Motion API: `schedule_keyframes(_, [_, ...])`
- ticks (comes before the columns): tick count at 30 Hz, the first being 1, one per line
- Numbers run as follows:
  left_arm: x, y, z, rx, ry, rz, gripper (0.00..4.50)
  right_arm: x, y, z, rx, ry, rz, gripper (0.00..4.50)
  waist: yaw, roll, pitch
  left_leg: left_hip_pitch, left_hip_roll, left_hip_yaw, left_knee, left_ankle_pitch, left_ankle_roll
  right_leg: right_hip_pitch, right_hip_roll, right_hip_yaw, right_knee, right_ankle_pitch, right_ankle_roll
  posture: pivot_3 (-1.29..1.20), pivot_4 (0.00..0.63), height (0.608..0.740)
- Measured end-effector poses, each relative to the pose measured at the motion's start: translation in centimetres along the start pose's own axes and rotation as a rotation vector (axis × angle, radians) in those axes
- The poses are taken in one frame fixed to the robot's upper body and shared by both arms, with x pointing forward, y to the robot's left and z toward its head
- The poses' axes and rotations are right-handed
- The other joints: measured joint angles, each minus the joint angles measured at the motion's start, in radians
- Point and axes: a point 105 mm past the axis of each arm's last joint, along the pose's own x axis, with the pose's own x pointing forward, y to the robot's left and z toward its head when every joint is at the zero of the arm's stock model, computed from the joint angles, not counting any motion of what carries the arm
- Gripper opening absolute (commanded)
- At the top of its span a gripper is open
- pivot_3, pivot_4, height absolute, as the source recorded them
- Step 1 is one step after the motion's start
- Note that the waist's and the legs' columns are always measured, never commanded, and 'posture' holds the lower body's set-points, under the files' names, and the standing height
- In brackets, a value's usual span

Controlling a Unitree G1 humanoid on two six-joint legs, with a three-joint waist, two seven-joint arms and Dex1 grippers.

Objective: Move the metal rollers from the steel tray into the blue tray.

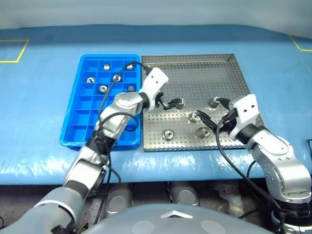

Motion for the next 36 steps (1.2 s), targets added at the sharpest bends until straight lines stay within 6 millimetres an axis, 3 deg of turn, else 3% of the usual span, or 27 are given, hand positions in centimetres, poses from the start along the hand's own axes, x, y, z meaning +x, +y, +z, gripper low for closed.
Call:
schedule_keyframes(4, [2.2, 0.3, -1.6, 0.000, 0.093, 0.029, 4.50, -0.6, 0.3, -0.2, 0.022, -0.013, -0.032, 4.47, -0.030, 0.000, 0.000, -0.001, 0.000, 0.000, -0.001, 0.000, 0.001, -0.002, 0.000, 0.001, 0.000, 0.000, 0.000, -0.25, 0.150, 0.740])
schedule_keyframes(8, [2.7, 0.8, -3.5, 0.016, 0.170, 0.054, 4.50, -1.1, 0.3, -0.2, 0.021, -0.014, -0.054, 4.47, -0.059, 0.000, 0.000, -0.001, 0.000, 0.001, -0.001, 0.000, 0.001, -0.002, 0.000, 0.001, 0.000, 0.000, 0.000, -0.26, 0.150, 0.740])
schedule_keyframes(11, [3.0, 0.8, -3.4, 0.024, 0.173, 0.060, 3.88, -1.2, 0.1, 0.0, 0.016, -0.022, -0.072, 4.50, -0.072, 0.000, 0.000, -0.001, 0.000, 0.001, 0.000, 0.000, 0.001, -0.001, 0.000, 0.002, 0.000, 0.000, 0.001, -0.26, 0.150, 0.740])
schedule_keyframes(17, [3.0, 0.6, -3.5, -0.022, 0.148, 0.037, 1.91, -1.2, -0.2, 0.0, 0.009, -0.024, -0.087, 4.50, -0.087, 0.000, 0.000, 0.000, 0.000, 0.001, 0.000, 0.000, 0.001, -0.001, 0.000, 0.002, 0.001, 0.000, 0.001, -0.24, 0.150, 0.740])
schedule_keyframes(23, [1.9, 0.4, -3.1, -0.031, 0.102, -0.005, 1.77, 0.0, 1.1, -0.6, 0.026, -0.004, 0.005, 4.50, -0.090, 0.000, 0.000, -0.001, 0.000, 0.001, 0.000, 0.000, 0.001, -0.001, 0.000, 0.002, 0.001, 0.000, 0.001, -0.20, 0.150, 0.740])
schedule_keyframes(27, [0.0, 1.8, -0.1, -0.071, -0.026, 0.012, 1.77, 0.7, 2.0, -1.7, 0.044, 0.042, 0.081, 4.50, -0.084, 0.001, 0.000, -0.001, 0.000, 0.002, -0.001, 0.000, 0.001, -0.002, 0.000, 0.003, 0.001, 0.000, 0.001, -0.15, 0.150, 0.740])
schedule_keyframes(31, [-4.1, 4.1, 3.2, -0.067, -0.147, 0.075, 1.77, 1.1, 2.9, -1.3, 0.035, 0.033, 0.170, 4.50, -0.074, 0.001, 0.000, 0.000, 0.001, 0.001, -0.001, 0.000, 0.001, -0.002, 0.001, 0.003, 0.002, 0.000, 0.001, -0.11, 0.150, 0.740])
schedule_keyframes(33, [-7.1, 5.5, 3.6, -0.022, -0.148, 0.140, 1.77, 1.4, 3.7, -0.6, 0.040, 0.007, 0.236, 4.50, -0.070, 0.001, 0.000, 0.001, 0.001, 0.001, -0.001, 0.000, 0.001, -0.002, 0.001, 0.003, 0.002, 0.000, 0.001, -0.08, 0.150, 0.740])
schedule_keyframes(36, [-10.7, 7.4, 2.2, -0.002, -0.091, 0.265, 1.77, 1.5, 5.0, 0.4, 0.051, -0.028, 0.330, 4.50, -0.054, 0.001, 0.000, 0.001, 0.002, 0.001, -0.001, 0.000, 0.001, -0.002, 0.001, 0.003, 0.003, 0.000, 0.001, -0.05, 0.150, 0.740])
